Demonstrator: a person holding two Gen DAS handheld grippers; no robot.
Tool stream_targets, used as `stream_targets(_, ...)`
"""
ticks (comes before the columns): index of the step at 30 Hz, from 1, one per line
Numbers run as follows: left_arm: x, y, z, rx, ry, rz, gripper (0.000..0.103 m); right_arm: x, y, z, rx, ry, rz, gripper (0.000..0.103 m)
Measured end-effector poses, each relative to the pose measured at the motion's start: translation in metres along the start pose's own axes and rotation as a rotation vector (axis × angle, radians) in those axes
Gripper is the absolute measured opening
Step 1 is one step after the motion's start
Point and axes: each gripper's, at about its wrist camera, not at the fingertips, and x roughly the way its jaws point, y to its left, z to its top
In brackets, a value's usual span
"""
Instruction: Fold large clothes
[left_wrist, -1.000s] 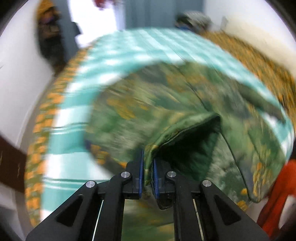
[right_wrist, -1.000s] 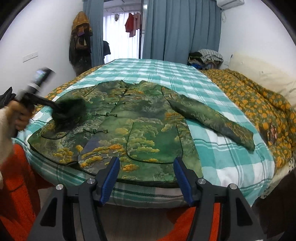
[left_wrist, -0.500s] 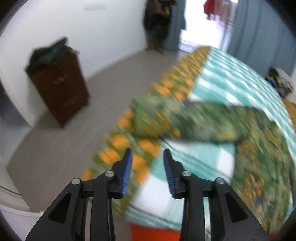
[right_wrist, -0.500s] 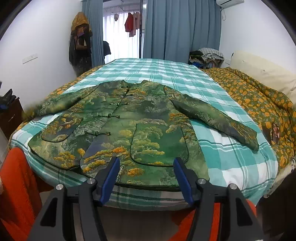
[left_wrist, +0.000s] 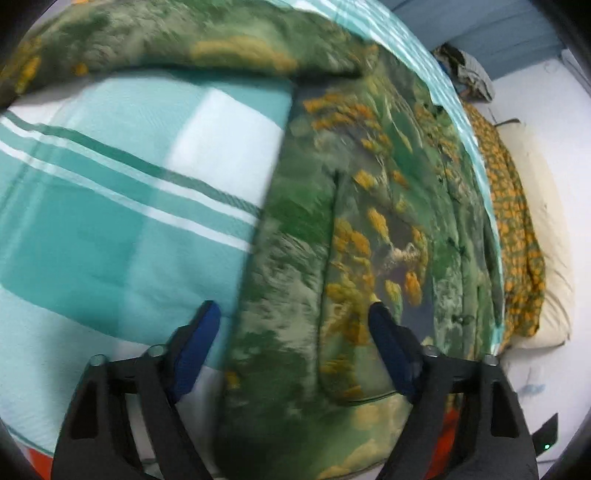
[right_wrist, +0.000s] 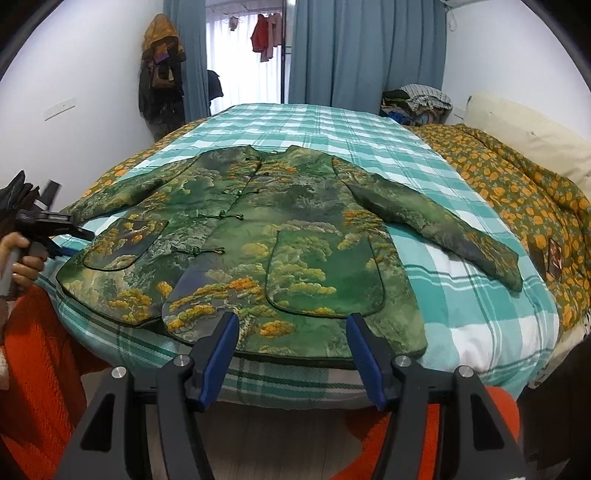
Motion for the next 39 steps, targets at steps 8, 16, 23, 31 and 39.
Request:
stream_targets(8, -0.01, -0.017, -0.017, 0.032, -0.051, 0.058, 0.014, 0.011, -0.012, -0.002, 0.05, 0.034, -0.008, 0.062)
stream_targets(16, -0.006, 0.0, -0.017, -0.002, -0.037, 0.035, 0.015, 0.014, -0.037, 0.007, 0.069, 0.042, 0.003, 0.062)
stream_targets(23, 0.012, -0.019, -0.007, 0.026, -0.052, 0.088, 0.019, 0.103, -0.144, 0.014, 0.209, 0.309, 0.017, 0.062)
stream_targets(31, 0.01, -0.024, -0.01, 0.059, -0.074, 0.116, 0.022, 0.138, -0.155, 0.002, 0.28, 0.401, 0.233, 0.013)
stream_targets(39, 0.008, -0.043, -0.019, 0.2, -0.117, 0.264, 0.032, 0.11, -0.133, -0.007, 0.193, 0.363, 0.169, 0.012)
